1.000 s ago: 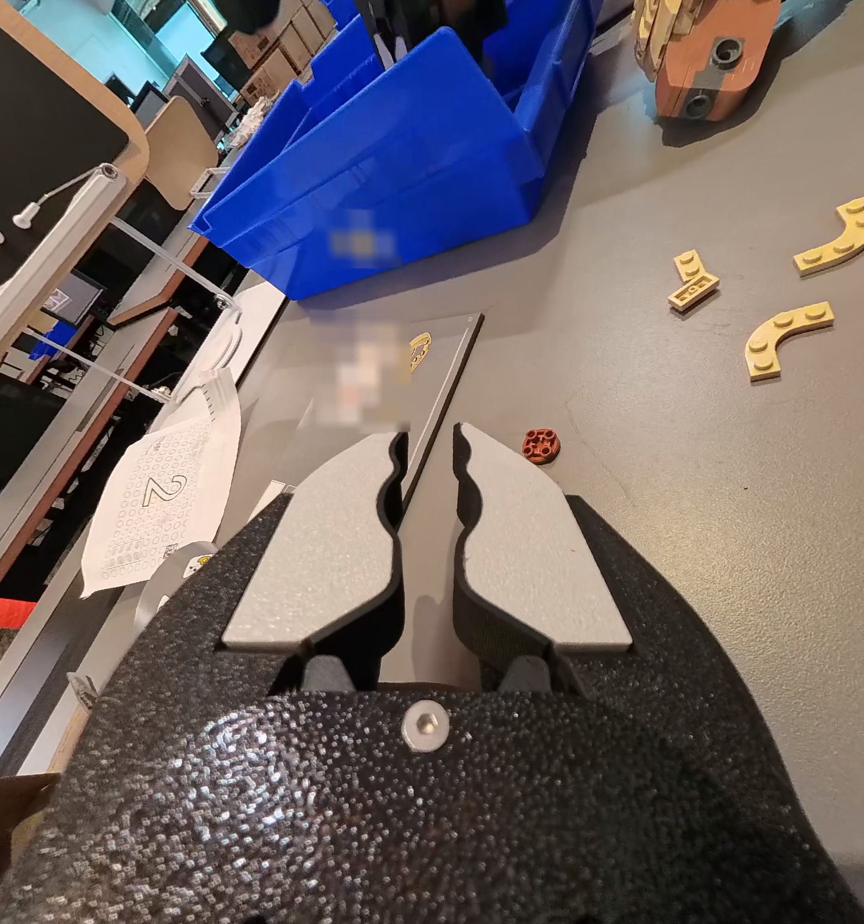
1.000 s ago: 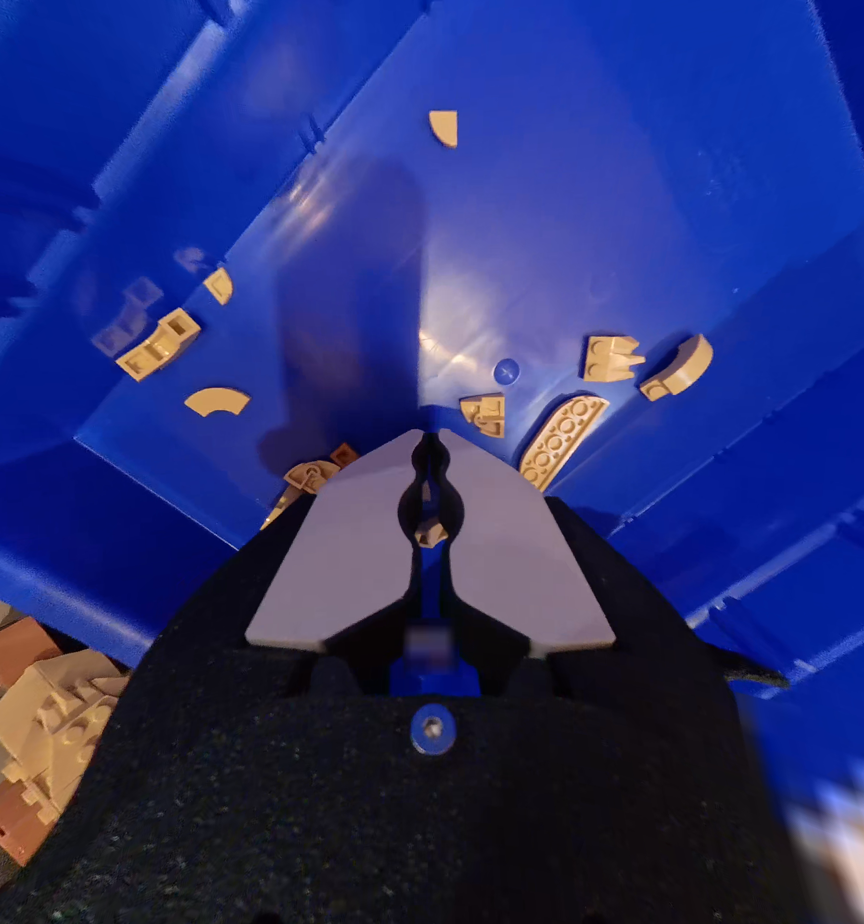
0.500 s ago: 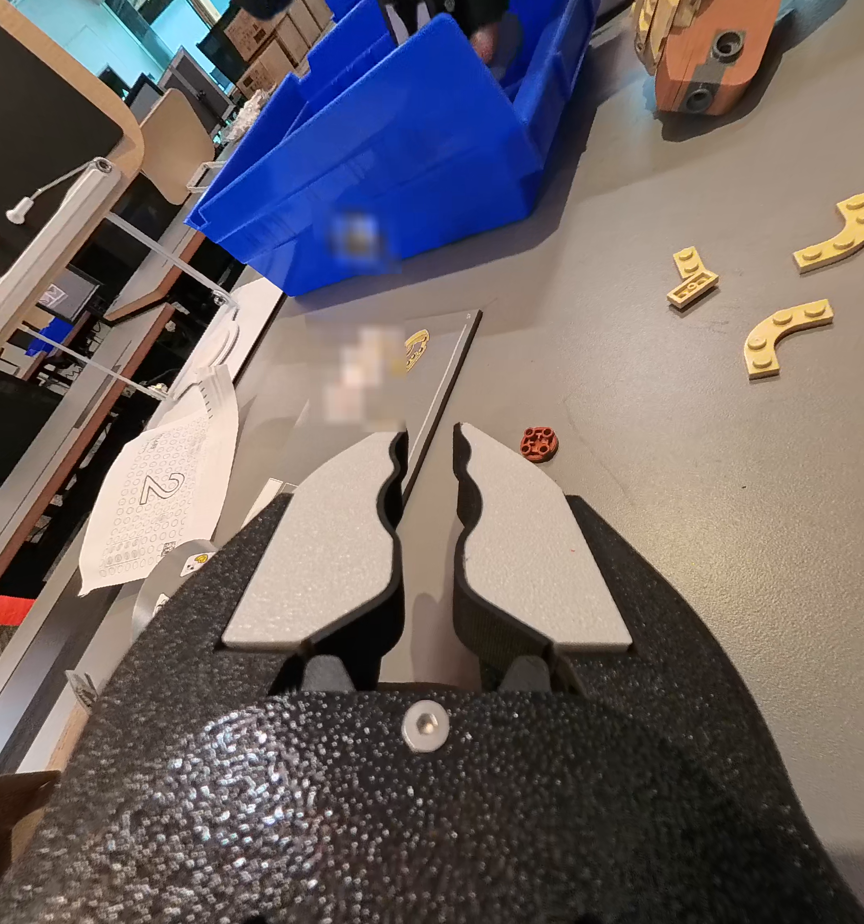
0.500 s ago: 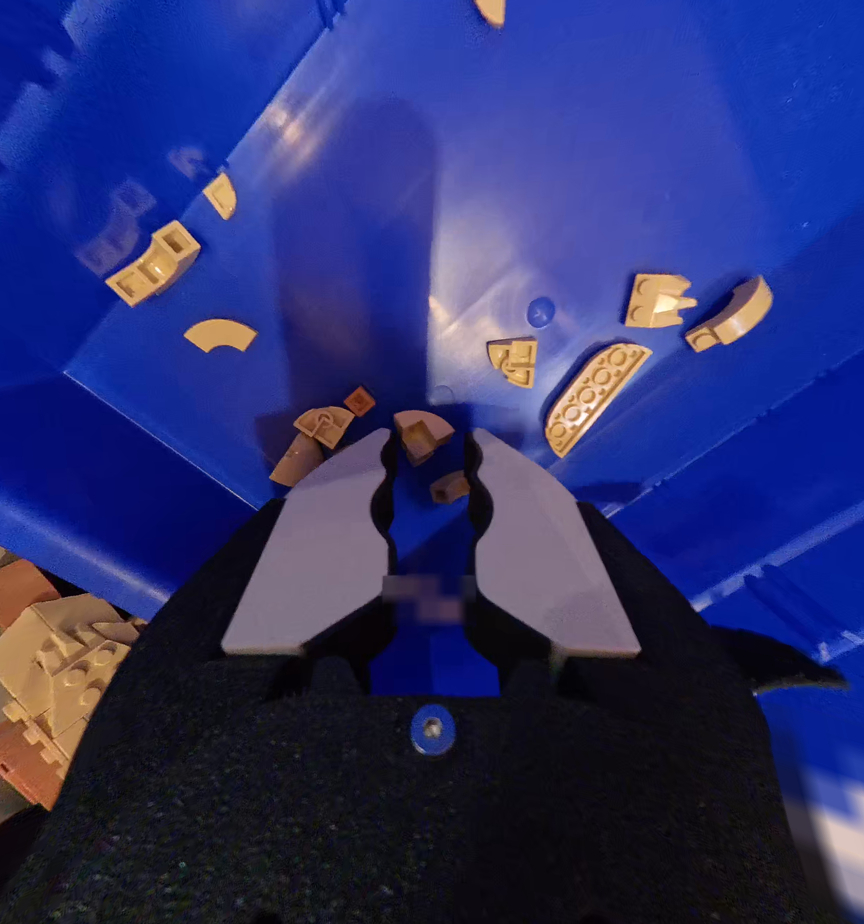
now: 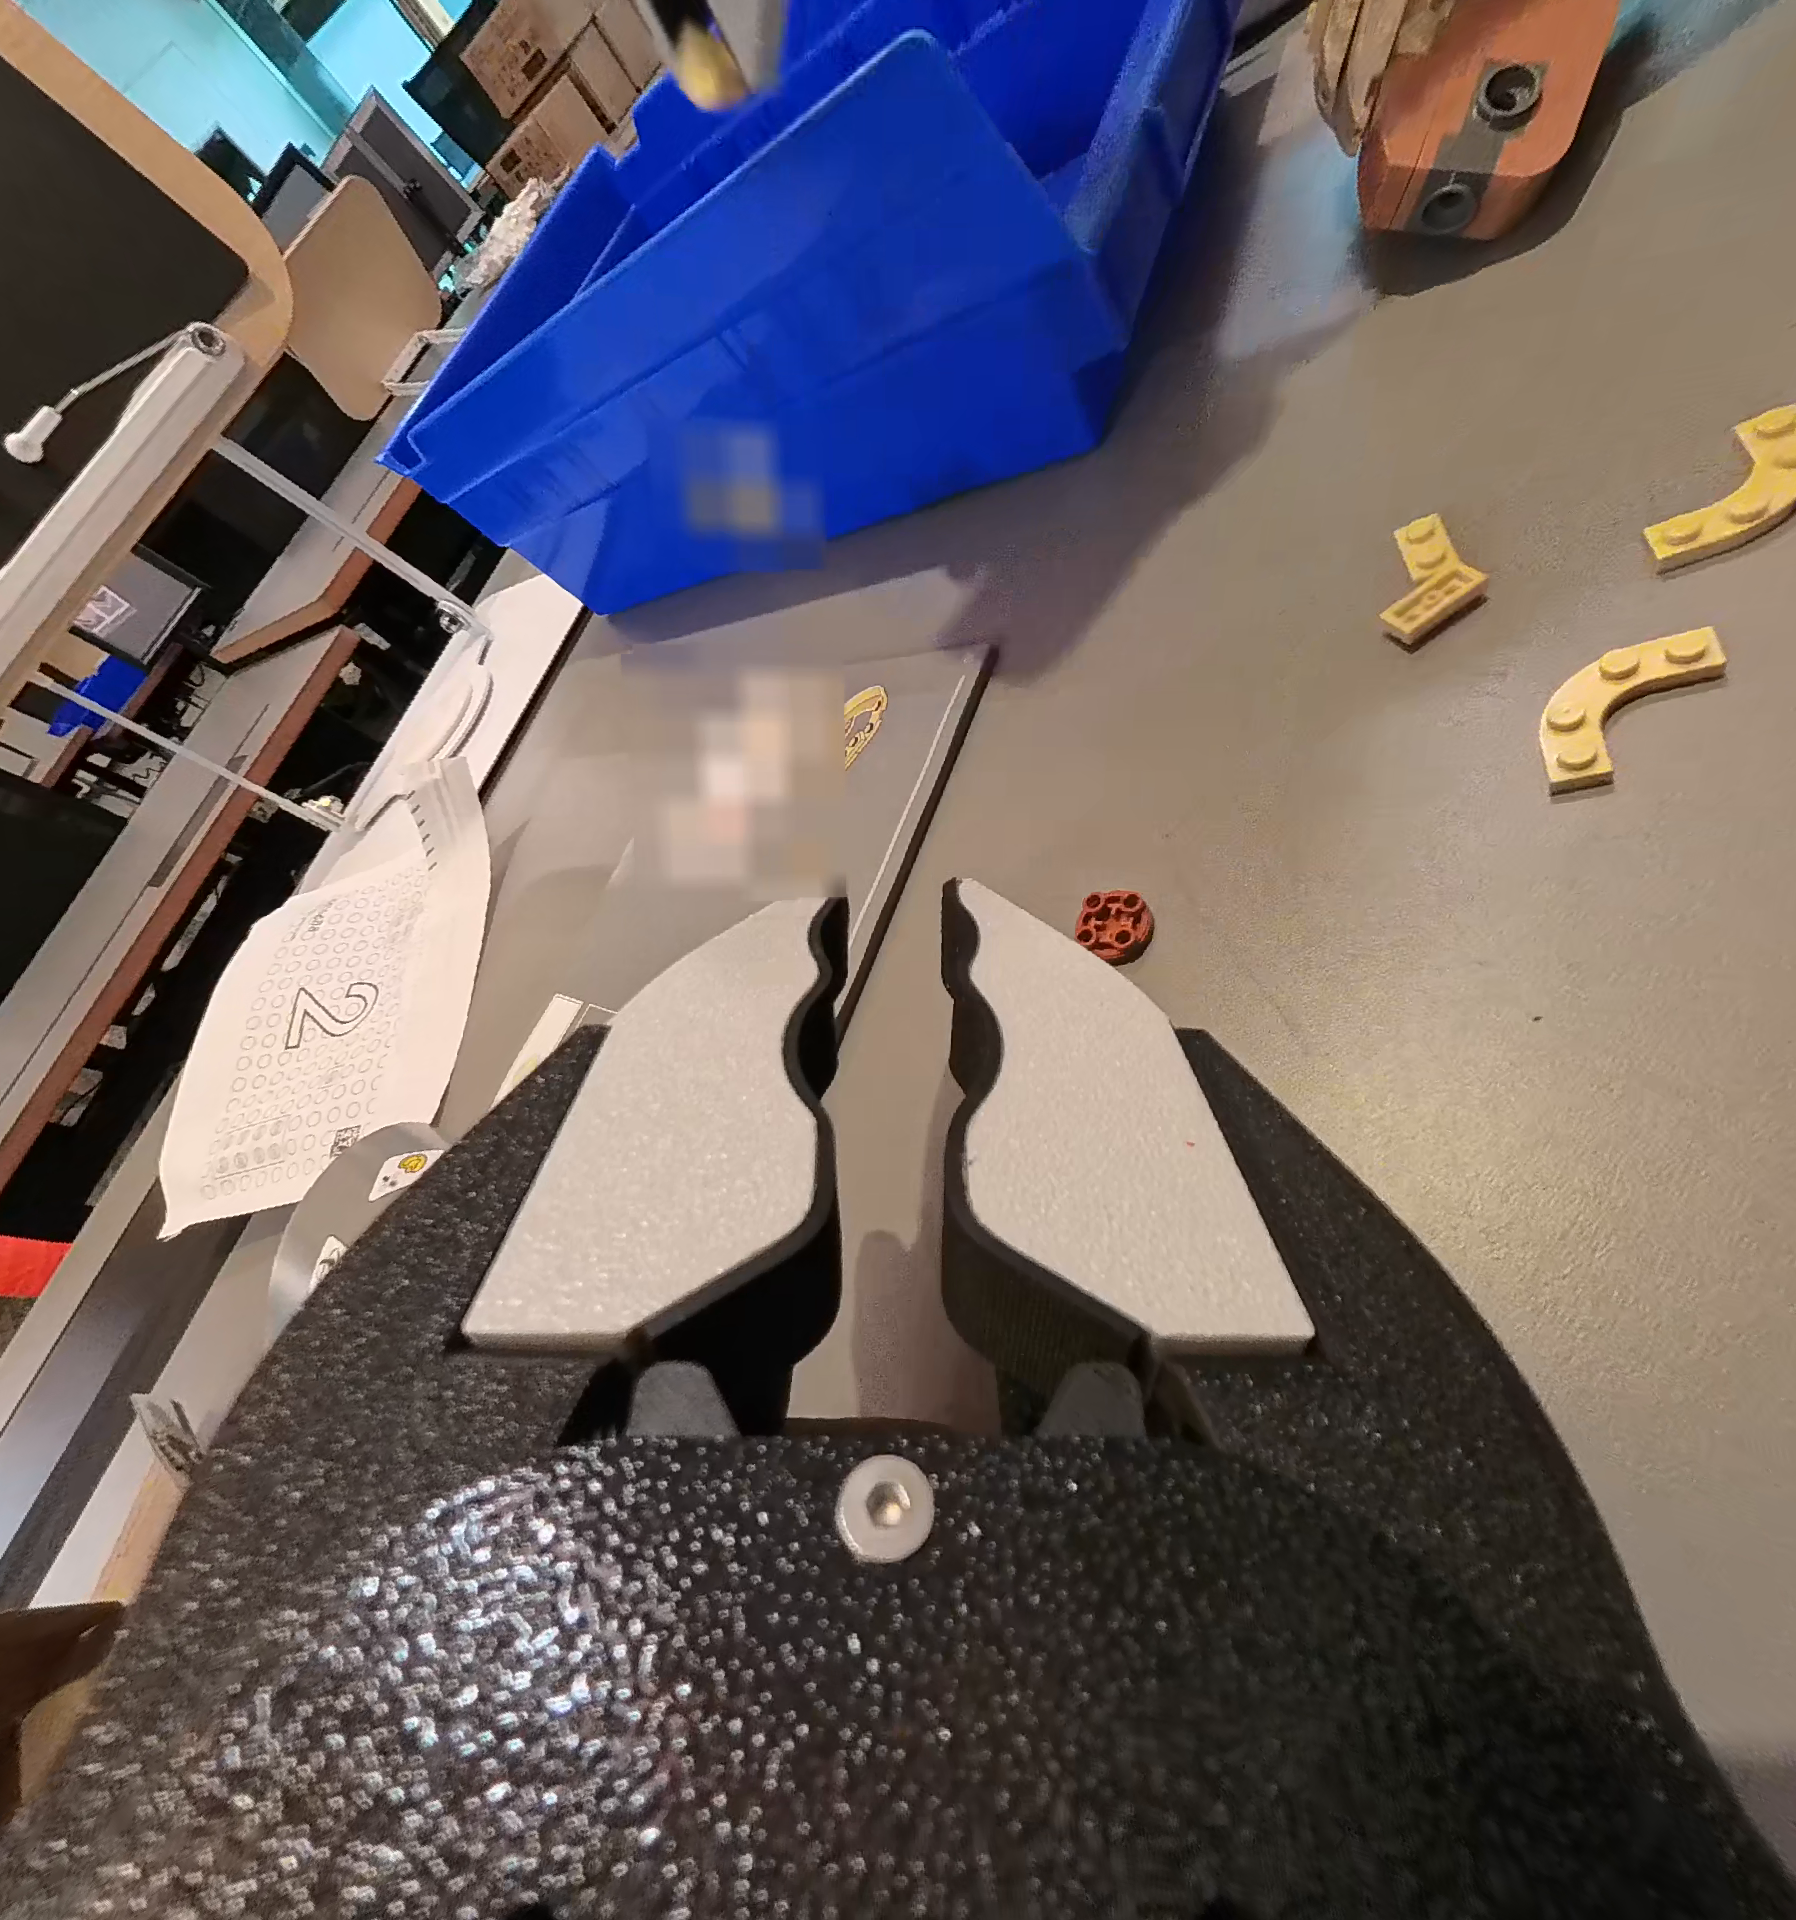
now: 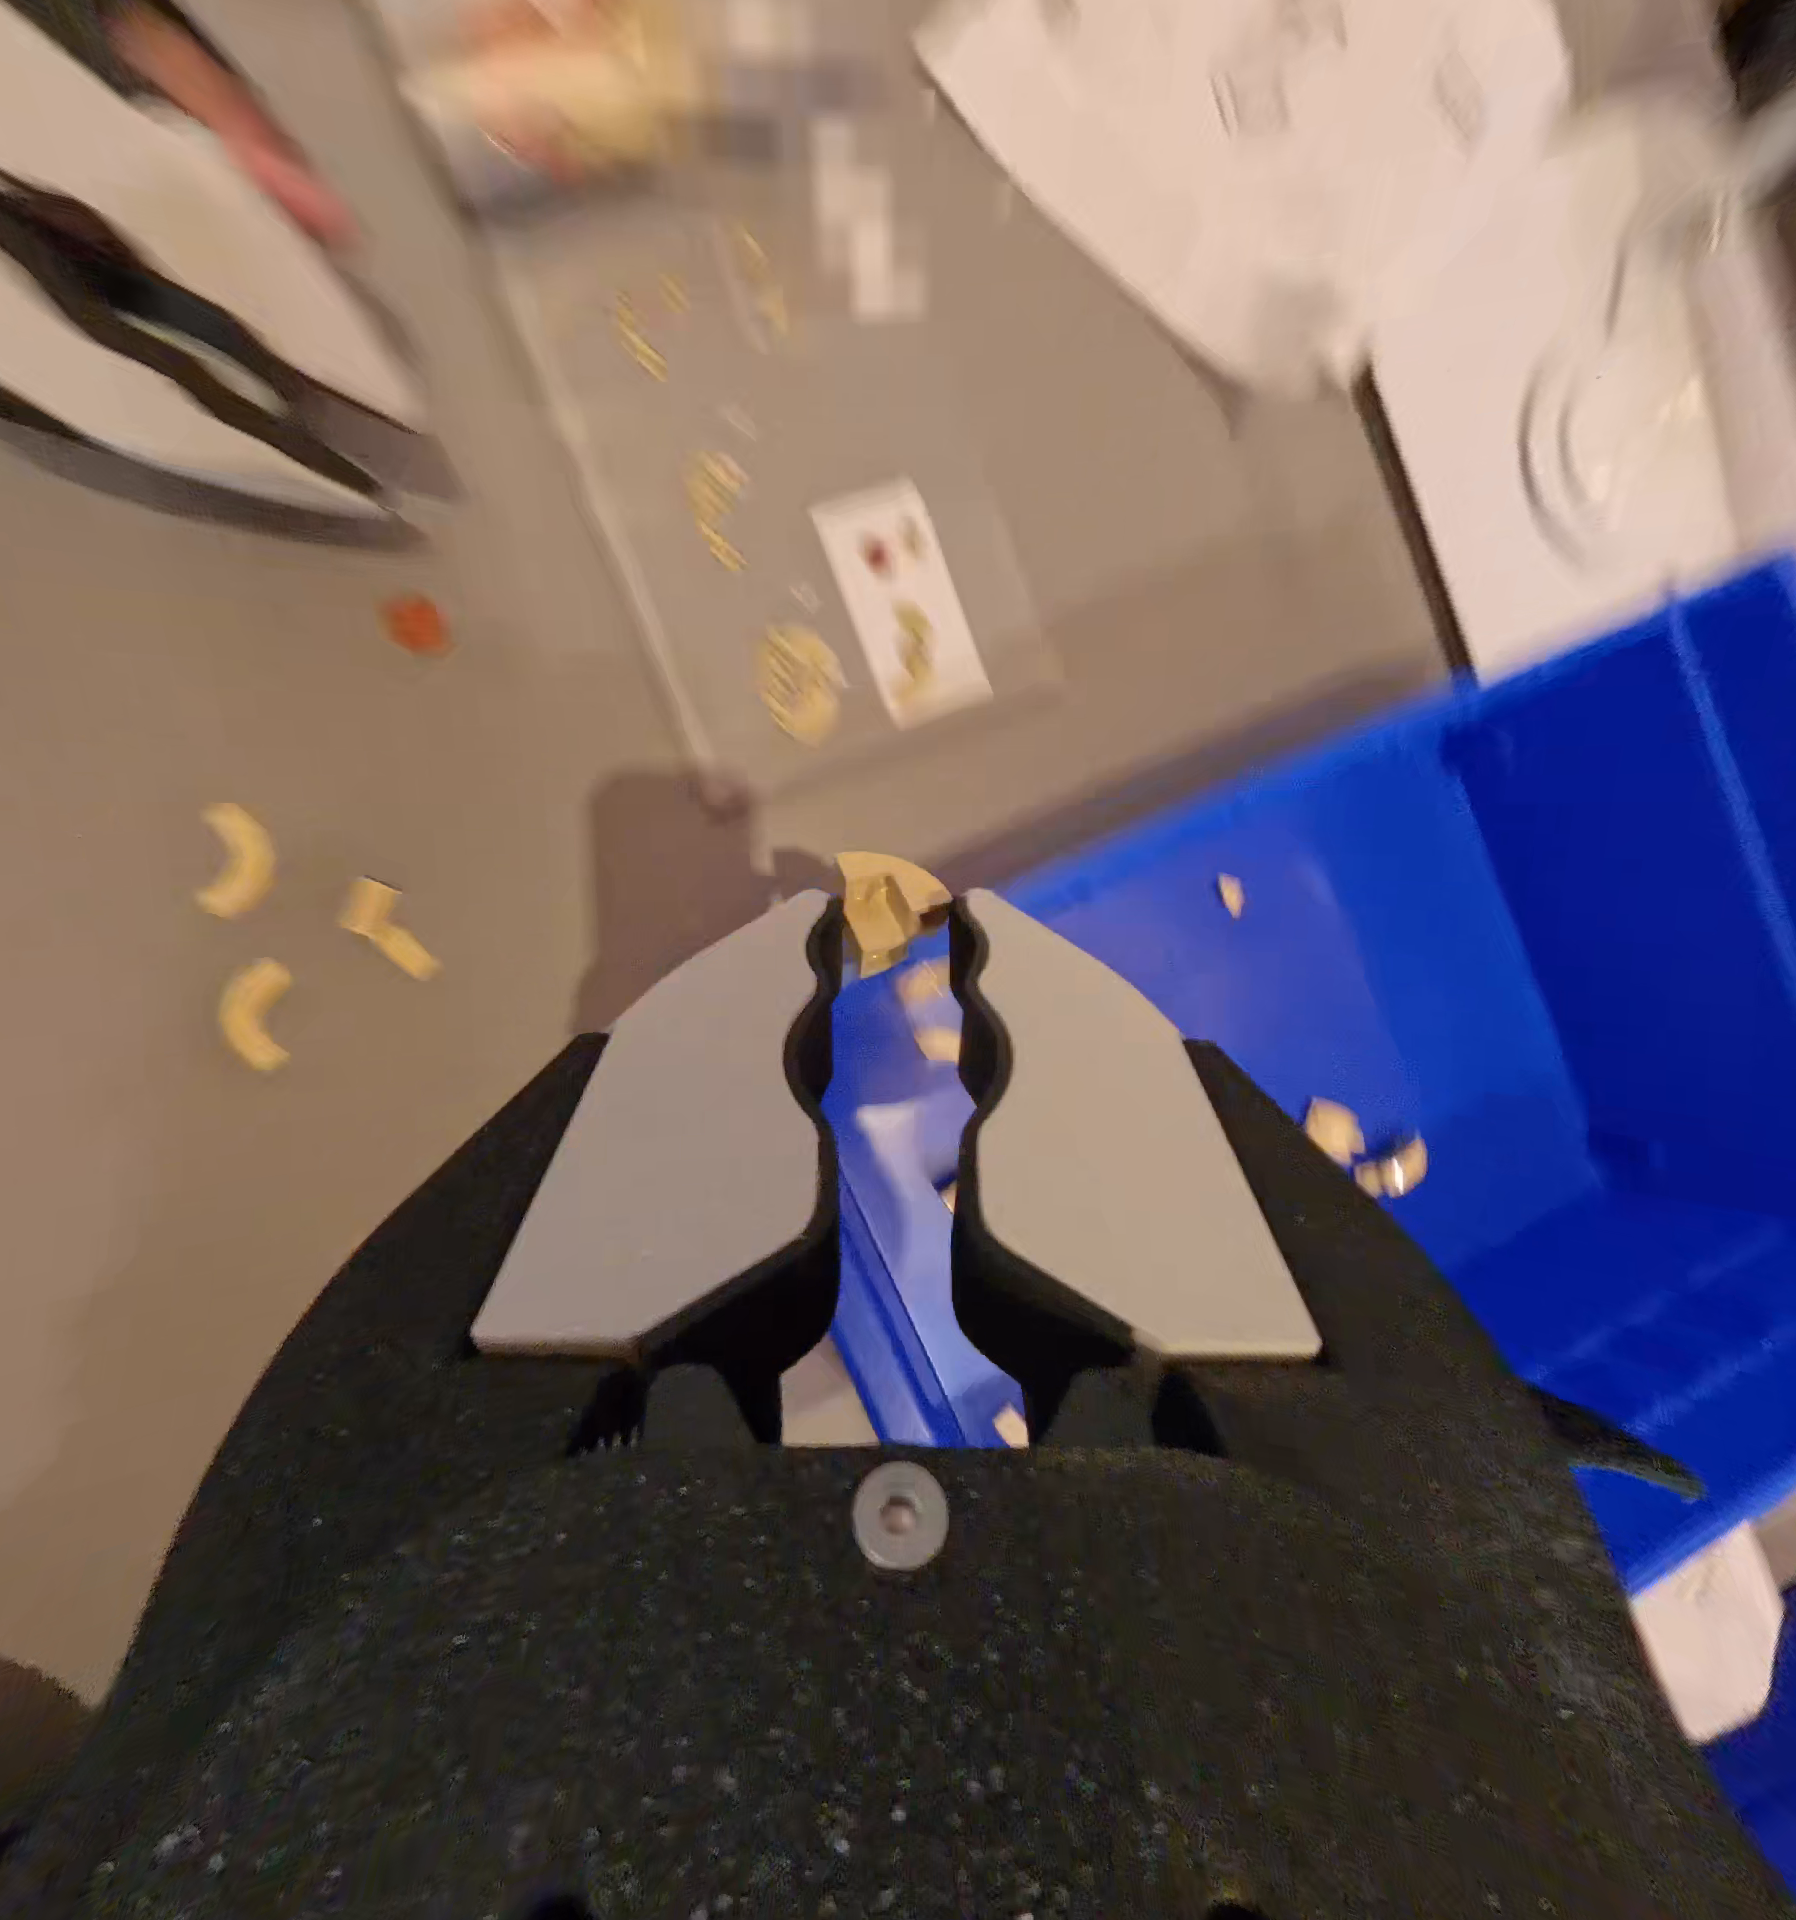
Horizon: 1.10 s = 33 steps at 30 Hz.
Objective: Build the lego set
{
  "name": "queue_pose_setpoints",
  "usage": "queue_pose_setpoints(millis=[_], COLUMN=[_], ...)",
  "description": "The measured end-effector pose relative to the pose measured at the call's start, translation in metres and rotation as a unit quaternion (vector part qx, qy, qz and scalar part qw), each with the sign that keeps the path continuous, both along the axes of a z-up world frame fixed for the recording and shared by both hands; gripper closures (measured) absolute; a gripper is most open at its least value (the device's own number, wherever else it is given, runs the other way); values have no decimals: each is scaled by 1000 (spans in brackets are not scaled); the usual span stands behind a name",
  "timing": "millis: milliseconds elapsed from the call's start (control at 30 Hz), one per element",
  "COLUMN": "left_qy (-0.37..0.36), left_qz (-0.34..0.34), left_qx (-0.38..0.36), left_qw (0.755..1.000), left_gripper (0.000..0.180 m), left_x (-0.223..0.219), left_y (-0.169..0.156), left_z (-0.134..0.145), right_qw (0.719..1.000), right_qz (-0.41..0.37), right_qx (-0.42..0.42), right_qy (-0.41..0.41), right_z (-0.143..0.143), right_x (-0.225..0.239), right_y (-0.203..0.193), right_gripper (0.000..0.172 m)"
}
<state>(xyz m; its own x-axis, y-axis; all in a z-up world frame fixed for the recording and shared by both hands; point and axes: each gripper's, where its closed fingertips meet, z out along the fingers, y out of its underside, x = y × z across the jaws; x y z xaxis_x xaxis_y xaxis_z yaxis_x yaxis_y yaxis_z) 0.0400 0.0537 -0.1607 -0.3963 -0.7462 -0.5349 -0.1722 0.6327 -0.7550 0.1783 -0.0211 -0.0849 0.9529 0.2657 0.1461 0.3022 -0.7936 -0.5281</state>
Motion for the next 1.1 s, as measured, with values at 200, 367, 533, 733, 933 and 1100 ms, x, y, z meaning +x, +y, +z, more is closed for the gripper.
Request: queue_pose_setpoints(millis=[200, 367, 533, 733, 933, 1100], left_qy=[-2, -3, -6, -4, -1, 3], left_qz=[-2, 2, 3, 2, 2, 6], left_qx=[-3, -6, -6, -5, -7, 3], left_qw=[1000, 1000, 1000, 1000, 1000, 1000], left_gripper=[164, 164, 164, 164, 164, 164], left_x=[-1, 0, 0, -1, 0, 1], left_y=[-2, 0, 0, 0, 0, 3], left_z=[2, 2, 4, 2, 2, -1], right_qw=[992, 982, 967, 970, 994, 996], right_qz=[118, 151, 161, 154, 94, -68], right_qx=[14, -107, -181, -177, -28, 40], right_qy=[-31, -47, -76, -65, -40, -42], right_z=[9, -66, -110, -105, -5, 35], right_x=[-96, -123, -126, -121, -73, 33], right_y=[19, 14, 8, 8, 5, -23], right_gripper=[152, 152, 152, 134, 136, 137])
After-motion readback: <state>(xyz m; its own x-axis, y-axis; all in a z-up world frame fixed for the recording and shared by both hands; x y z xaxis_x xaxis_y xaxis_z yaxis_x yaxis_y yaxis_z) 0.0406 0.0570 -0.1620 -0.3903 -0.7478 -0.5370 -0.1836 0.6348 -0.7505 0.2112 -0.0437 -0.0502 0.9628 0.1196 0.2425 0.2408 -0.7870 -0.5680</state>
